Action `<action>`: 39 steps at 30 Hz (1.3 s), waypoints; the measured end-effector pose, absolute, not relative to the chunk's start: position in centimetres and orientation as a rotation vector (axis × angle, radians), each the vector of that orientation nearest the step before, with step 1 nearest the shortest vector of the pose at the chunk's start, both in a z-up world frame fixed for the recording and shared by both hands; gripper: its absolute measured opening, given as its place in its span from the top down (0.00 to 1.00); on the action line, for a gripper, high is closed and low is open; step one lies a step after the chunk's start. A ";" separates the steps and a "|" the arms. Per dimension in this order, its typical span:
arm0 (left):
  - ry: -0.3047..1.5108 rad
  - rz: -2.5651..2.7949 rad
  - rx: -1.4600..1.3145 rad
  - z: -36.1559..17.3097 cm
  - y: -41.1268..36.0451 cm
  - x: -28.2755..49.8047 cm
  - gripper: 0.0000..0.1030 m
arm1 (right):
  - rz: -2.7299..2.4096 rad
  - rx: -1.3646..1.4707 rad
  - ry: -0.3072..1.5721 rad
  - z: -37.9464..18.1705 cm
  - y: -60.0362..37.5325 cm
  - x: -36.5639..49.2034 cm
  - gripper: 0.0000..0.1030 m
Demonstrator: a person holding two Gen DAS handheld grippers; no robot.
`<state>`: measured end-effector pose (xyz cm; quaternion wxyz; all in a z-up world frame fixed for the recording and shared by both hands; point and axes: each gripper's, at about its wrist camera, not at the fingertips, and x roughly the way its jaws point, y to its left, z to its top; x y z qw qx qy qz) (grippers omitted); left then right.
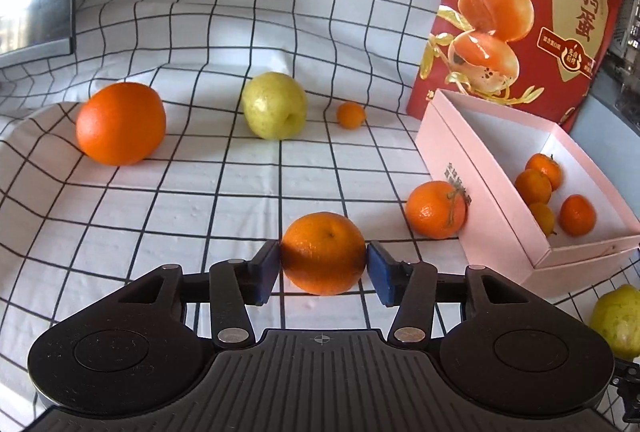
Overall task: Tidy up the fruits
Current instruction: 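Grasp an orange with the left gripper while the right carries the pear toward the box, then carry the orange in the left gripper and the pear in the right toward the pink box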
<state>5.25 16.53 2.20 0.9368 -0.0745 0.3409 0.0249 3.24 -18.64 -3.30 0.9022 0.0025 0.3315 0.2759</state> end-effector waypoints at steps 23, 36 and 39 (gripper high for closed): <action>0.580 -0.154 -0.367 0.1 9.3 -2.6 0.49 | 0.563 0.006 0.654 -3.2 -18.6 3.0 0.22; 0.593 -0.154 -0.338 0.0 9.0 -2.8 0.48 | 0.545 0.009 0.667 -3.4 -18.3 3.1 0.22; 0.592 -0.156 -0.344 0.0 9.1 -2.8 0.48 | 0.537 0.013 0.669 -3.4 -18.3 3.2 0.22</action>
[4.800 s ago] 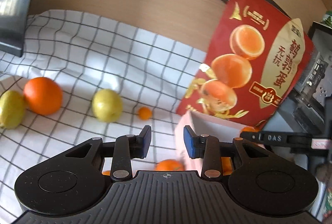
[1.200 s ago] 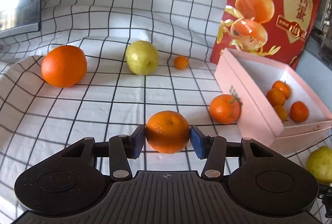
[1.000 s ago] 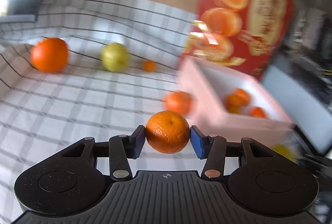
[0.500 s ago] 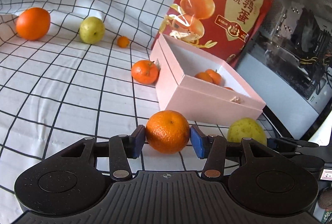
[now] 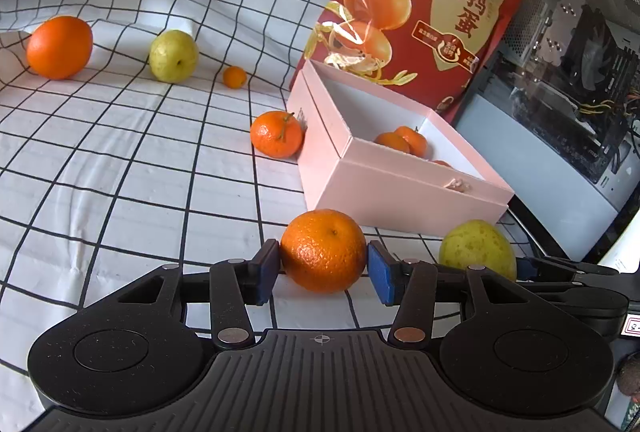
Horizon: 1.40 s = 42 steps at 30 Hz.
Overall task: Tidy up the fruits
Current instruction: 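Carry the orange in the left gripper and the pear in the right toward the pink box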
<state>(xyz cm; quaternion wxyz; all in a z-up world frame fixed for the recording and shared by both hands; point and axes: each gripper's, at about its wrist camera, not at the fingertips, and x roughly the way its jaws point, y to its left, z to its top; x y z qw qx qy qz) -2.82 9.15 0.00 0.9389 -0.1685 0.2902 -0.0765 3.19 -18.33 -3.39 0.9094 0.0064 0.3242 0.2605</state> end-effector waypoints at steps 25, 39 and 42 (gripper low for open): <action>0.598 -0.137 -0.252 0.0 7.7 -2.5 0.49 | 0.629 0.062 0.738 -3.6 -19.1 4.3 0.00; 0.638 -0.181 -0.135 0.6 6.4 -2.4 0.49 | 0.667 0.020 0.734 -3.1 -19.8 4.2 0.08; 0.656 -0.191 -0.084 0.8 5.5 -2.8 0.49 | 0.662 -0.003 0.732 -3.2 -19.5 4.7 0.15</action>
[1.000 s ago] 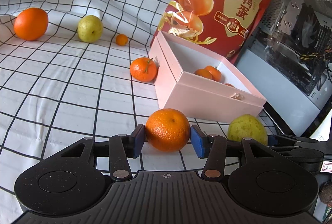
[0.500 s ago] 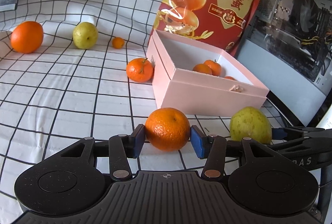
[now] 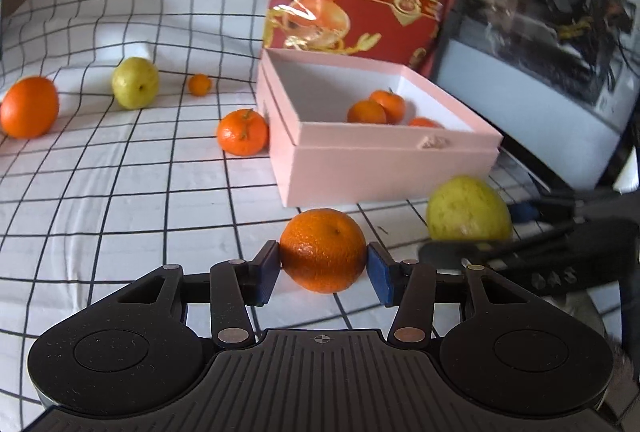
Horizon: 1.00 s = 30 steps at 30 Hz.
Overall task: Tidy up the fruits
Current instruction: 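Carry the orange in the left gripper and the pear in the right toward the pink box, then lower the orange into the box with the left gripper while the right lowers the pear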
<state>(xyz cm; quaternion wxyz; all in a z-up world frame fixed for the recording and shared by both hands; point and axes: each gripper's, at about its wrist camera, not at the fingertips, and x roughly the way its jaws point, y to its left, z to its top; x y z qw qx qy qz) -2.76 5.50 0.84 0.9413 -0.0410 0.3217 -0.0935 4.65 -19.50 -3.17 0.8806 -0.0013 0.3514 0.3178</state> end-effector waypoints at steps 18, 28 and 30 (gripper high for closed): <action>0.658 -0.283 0.059 1.6 2.5 -4.5 0.49 | 0.627 -0.081 0.811 -2.0 -19.9 4.0 0.42; 0.472 -0.316 -0.008 9.3 3.9 -2.4 0.49 | 0.579 -0.048 0.724 2.7 -21.4 4.6 0.42; 0.393 -0.306 -0.014 12.4 4.1 -1.3 0.49 | 0.562 -0.018 0.639 5.9 -21.6 5.3 0.42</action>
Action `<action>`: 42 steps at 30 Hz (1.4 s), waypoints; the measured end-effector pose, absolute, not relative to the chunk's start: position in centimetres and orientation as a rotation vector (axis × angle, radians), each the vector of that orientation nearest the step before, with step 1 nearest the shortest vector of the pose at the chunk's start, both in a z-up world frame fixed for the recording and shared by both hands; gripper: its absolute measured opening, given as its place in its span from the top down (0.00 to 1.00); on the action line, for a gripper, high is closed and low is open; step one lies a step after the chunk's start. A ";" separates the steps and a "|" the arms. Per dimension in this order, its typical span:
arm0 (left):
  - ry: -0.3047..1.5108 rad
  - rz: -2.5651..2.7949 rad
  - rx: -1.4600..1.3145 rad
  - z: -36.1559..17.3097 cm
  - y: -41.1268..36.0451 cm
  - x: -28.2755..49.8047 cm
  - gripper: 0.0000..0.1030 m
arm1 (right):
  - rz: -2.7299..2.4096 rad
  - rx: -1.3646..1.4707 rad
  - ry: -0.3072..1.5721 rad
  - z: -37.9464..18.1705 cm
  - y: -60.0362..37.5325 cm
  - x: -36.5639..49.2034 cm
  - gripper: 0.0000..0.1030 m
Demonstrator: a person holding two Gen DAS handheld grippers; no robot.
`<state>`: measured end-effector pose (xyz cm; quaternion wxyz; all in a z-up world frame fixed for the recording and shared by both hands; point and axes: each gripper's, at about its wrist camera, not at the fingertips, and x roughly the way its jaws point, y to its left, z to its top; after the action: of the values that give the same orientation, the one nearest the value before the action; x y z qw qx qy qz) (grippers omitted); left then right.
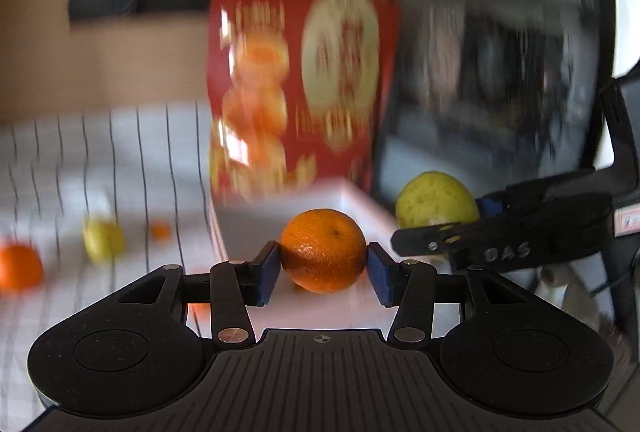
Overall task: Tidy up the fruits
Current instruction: 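Lower the orange into the box with the left gripper while the right lowers the pear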
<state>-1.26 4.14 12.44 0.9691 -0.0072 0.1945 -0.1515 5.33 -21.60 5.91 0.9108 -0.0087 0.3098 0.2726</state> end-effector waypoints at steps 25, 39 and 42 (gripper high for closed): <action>0.786 -0.249 0.041 6.8 2.7 14.7 0.49 | 0.430 0.028 0.548 14.0 -18.1 14.7 0.42; 0.793 -0.327 -0.052 6.0 4.1 14.1 0.48 | 0.394 0.013 0.661 9.4 -17.3 17.3 0.42; 0.754 -0.332 -0.130 6.9 5.9 13.3 0.49 | 0.393 0.015 0.674 8.8 -17.1 17.5 0.42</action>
<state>13.35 5.86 6.86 0.9143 -0.0629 0.3662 -0.1614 17.53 -17.14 8.82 0.9248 0.0072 0.3287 0.1913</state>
